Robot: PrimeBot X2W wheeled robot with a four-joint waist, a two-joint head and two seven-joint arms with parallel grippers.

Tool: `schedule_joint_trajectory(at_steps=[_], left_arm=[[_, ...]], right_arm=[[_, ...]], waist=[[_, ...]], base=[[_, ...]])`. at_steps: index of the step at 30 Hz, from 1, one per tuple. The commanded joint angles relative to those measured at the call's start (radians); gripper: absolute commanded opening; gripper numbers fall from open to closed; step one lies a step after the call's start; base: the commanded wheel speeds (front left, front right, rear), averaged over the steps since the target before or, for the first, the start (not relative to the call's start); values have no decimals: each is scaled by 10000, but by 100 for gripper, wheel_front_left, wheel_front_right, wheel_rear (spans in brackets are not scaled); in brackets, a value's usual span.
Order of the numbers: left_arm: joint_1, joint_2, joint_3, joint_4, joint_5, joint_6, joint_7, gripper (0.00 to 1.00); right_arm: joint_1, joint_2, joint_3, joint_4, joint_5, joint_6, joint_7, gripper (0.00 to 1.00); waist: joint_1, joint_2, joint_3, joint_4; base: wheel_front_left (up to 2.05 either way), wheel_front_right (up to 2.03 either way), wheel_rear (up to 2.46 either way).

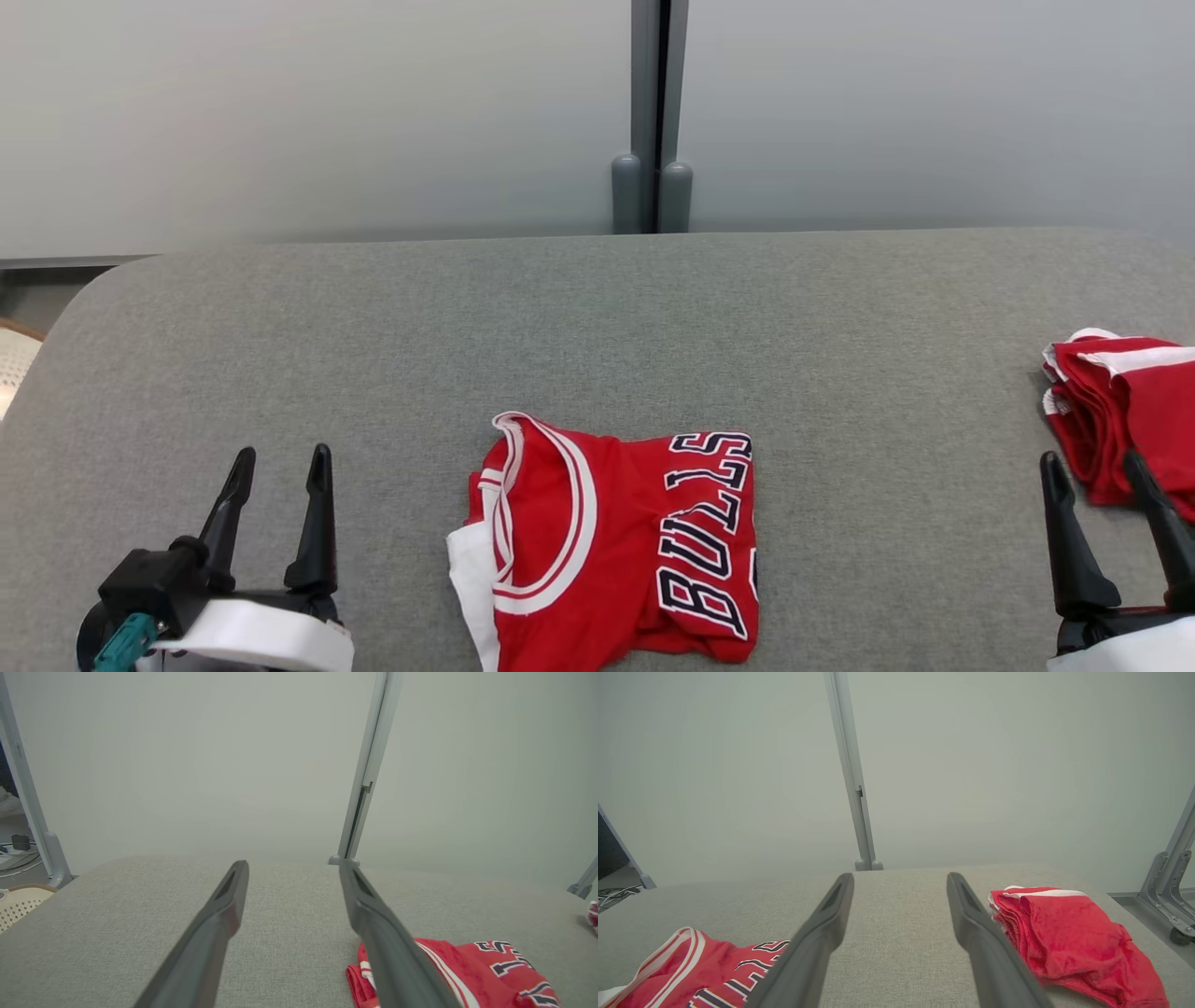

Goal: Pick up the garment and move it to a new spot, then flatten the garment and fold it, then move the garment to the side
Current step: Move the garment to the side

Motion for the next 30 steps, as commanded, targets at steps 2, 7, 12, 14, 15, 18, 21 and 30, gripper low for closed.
schedule_joint_trajectory(at_steps=[2, 7, 12, 14, 15, 18, 21, 30], left_arm=[[-375, -67, -106, -78, 28, -5, -32, 100], [-1057, -266, -406, -304, 197, -105, -187, 100], [-1642, -488, -627, -397, 235, -277, -336, 100], [-1772, -574, -649, -430, 243, -301, -386, 100], [-1772, -574, -649, -430, 243, -301, -386, 100], [-1867, -690, -632, -481, 229, -348, -432, 100], [-1909, -720, -572, -500, 283, -362, -458, 100], [-1940, -750, -257, -802, 530, -437, -469, 100]], right_arm=[[-6, 69, 91, 276, -109, -2, 78, 100], [-533, 247, 696, 1226, -74, -2, -6, 100], [-958, 547, 1491, 2691, 127, -1, 15, 100], [-1055, 636, 1757, 3260, 218, -2, 18, 100], [-1055, 636, 1757, 3260, 218, -2, 18, 100], [-1159, 719, 1917, 4056, 247, -2, 331, 100], [-1284, 761, 1842, 4432, 105, -2, 558, 79], [-1420, 191, 1646, 3799, -203, -15, 906, 0]], waist=[[0, 0, 245, 465], [0, 0, 885, 1353], [0, 0, 1415, 2255], [0, 0, 1560, 2503], [0, 0, 1560, 2503], [0, 0, 1760, 2703], [0, 0, 1860, 2746], [0, 0, 1954, 2142]], base=[[0, 0, 0], [0, 0, 0], [0, 0, 0], [0, 0, 0], [0, 0, 0], [0, 0, 0], [0, 0, 0], [0, 0, 0]])
